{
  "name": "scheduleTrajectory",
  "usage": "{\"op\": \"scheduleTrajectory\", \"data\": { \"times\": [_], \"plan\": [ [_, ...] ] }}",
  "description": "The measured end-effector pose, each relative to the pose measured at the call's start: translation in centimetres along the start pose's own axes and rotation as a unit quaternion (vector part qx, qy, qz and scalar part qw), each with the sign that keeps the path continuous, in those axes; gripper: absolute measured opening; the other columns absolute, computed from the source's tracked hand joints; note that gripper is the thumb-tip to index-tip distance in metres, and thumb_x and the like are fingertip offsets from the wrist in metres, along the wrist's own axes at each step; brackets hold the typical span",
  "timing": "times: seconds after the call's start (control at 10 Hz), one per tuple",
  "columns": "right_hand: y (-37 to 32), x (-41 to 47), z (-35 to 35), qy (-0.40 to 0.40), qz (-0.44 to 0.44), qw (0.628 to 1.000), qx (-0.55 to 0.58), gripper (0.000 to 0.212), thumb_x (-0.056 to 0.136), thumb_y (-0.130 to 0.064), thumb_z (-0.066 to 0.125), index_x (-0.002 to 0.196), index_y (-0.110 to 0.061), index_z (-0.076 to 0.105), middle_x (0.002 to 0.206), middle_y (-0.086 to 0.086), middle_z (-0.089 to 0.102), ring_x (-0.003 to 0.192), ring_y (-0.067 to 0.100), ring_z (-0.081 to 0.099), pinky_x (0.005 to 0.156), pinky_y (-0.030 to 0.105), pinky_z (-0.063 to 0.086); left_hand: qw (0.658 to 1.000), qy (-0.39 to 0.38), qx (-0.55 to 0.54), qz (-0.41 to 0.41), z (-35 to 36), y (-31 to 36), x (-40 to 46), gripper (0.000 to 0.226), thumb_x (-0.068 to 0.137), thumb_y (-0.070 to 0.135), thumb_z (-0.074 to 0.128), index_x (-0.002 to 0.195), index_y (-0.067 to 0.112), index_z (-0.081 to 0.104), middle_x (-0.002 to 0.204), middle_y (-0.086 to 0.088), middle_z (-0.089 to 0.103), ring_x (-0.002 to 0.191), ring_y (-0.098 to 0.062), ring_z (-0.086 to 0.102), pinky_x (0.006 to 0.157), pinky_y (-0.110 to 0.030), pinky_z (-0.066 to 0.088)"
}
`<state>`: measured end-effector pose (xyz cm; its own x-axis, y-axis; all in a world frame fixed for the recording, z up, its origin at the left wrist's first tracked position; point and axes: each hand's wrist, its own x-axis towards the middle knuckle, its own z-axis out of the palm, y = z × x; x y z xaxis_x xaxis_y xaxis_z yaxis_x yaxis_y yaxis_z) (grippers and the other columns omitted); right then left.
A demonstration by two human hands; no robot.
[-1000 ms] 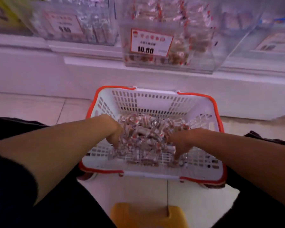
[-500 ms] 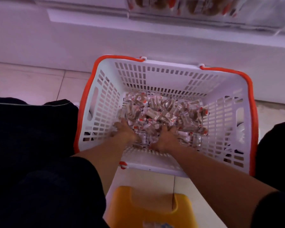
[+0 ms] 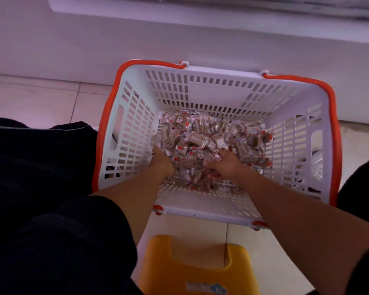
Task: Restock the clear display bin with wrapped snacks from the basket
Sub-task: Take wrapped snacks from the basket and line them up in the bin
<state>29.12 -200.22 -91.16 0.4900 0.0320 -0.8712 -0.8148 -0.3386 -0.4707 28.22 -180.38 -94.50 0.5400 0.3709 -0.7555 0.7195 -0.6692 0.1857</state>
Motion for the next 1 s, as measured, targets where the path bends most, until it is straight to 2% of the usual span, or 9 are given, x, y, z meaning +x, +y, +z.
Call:
{"op": "scheduleTrajectory", "data": {
  "times": [0.1, 0.2, 0.3, 0.4, 0.5, 0.6, 0.7, 0.8, 1.0],
  "plan": [
    [0.2, -0.4, -0.2, -0.022, 0.028, 0.999, 0.027, 0.027, 0.094, -0.006, 0.063, 0.115, 0.005, 0.05, 0.104, 0.023, 0.057, 0.074, 0.031, 0.064, 0.065, 0.041, 0.061, 0.998, -0.033, -0.029, -0.053, -0.9, 0.6, -0.1, 0.085, 0.092, 0.009, 0.065, 0.151, 0.003, 0.004, 0.142, -0.022, 0.045, 0.126, -0.034, 0.051, 0.101, -0.035, 0.044],
    [-0.2, -0.5, -1.1, -0.039, 0.032, 0.996, -0.074, 0.022, 0.094, 0.001, 0.059, 0.113, 0.006, 0.048, 0.101, 0.021, 0.058, 0.076, 0.03, 0.065, 0.085, 0.05, 0.057, 0.998, -0.049, 0.021, -0.025, -2.1, 0.5, -0.5, 0.091, 0.081, 0.011, 0.076, 0.15, -0.004, 0.019, 0.136, -0.023, 0.053, 0.12, -0.037, 0.058, 0.103, -0.042, 0.047],
    [-2.2, -1.6, -2.9, -0.051, -0.019, 0.968, -0.246, 0.039, 0.091, -0.006, 0.067, 0.128, 0.001, 0.054, 0.093, 0.017, 0.063, 0.067, 0.024, 0.065, 0.066, 0.037, 0.06, 0.994, -0.108, 0.003, -0.017, -3.8, 0.4, -1.8, 0.071, 0.081, 0.019, 0.081, 0.136, -0.009, 0.047, 0.129, -0.025, 0.061, 0.113, -0.034, 0.062, 0.096, -0.04, 0.05],
    [-5.7, -3.9, -4.9, -0.073, -0.085, 0.962, -0.249, 0.046, 0.084, -0.021, 0.078, 0.124, -0.01, 0.061, 0.102, 0.007, 0.067, 0.071, 0.015, 0.067, 0.061, 0.027, 0.056, 0.985, -0.142, -0.097, -0.006, -6.3, 2.0, -3.3, 0.046, 0.079, 0.021, 0.084, 0.11, -0.006, 0.063, 0.099, -0.021, 0.072, 0.087, -0.027, 0.07, 0.075, -0.035, 0.054],
    [-9.7, -7.8, -6.3, -0.172, -0.085, 0.976, -0.1, 0.038, 0.084, -0.007, 0.074, 0.12, -0.008, 0.061, 0.096, 0.006, 0.073, 0.073, 0.013, 0.067, 0.063, 0.024, 0.056, 0.977, -0.164, -0.131, 0.042, -10.2, 5.3, -6.1, 0.028, 0.083, 0.027, 0.081, 0.087, 0.004, 0.066, 0.061, -0.006, 0.069, 0.05, -0.016, 0.064, 0.058, -0.028, 0.054],
    [-13.8, -12.7, -7.9, -0.256, -0.112, 0.96, -0.026, 0.029, 0.086, 0.008, 0.064, 0.112, -0.005, 0.065, 0.104, 0.01, 0.073, 0.099, 0.023, 0.07, 0.083, 0.035, 0.06, 0.938, -0.275, -0.175, 0.121, -14.3, 8.4, -10.6, 0.019, 0.094, 0.016, 0.066, 0.107, 0.002, 0.065, 0.073, -0.007, 0.072, 0.063, -0.019, 0.069, 0.063, -0.033, 0.06],
    [-16.8, -18.6, -9.5, -0.274, -0.161, 0.948, -0.037, 0.033, 0.085, 0.009, 0.064, 0.115, -0.007, 0.064, 0.105, 0.009, 0.072, 0.096, 0.021, 0.071, 0.082, 0.04, 0.06, 0.882, -0.384, -0.193, 0.195, -18.9, 10.7, -15.5, 0.02, 0.101, 0.005, 0.048, 0.109, 0.003, 0.067, 0.092, -0.014, 0.076, 0.078, -0.024, 0.076, 0.064, -0.036, 0.061],
    [-18.2, -24.4, -10.6, -0.242, -0.243, 0.934, -0.102, 0.035, 0.079, 0.002, 0.071, 0.112, -0.01, 0.066, 0.101, 0.011, 0.07, 0.084, 0.02, 0.07, 0.074, 0.036, 0.06, 0.859, -0.422, -0.179, 0.227, -23.3, 12.2, -21.2, 0.021, 0.1, 0.017, 0.054, 0.104, 0.003, 0.07, 0.107, -0.025, 0.071, 0.09, -0.035, 0.074, 0.073, -0.048, 0.061],
    [-19.7, -31.9, -11.5, -0.071, -0.459, 0.883, -0.071, 0.034, 0.079, 0.001, 0.072, 0.11, -0.012, 0.067, 0.098, 0.019, 0.069, 0.076, 0.021, 0.063, 0.063, 0.028, 0.056, 0.813, -0.41, -0.244, 0.332, -26.9, 13.2, -29.2, 0.046, 0.097, 0.046, 0.044, 0.123, 0.014, 0.063, 0.103, -0.01, 0.073, 0.082, -0.022, 0.07, 0.064, -0.035, 0.061]
  ]
}}
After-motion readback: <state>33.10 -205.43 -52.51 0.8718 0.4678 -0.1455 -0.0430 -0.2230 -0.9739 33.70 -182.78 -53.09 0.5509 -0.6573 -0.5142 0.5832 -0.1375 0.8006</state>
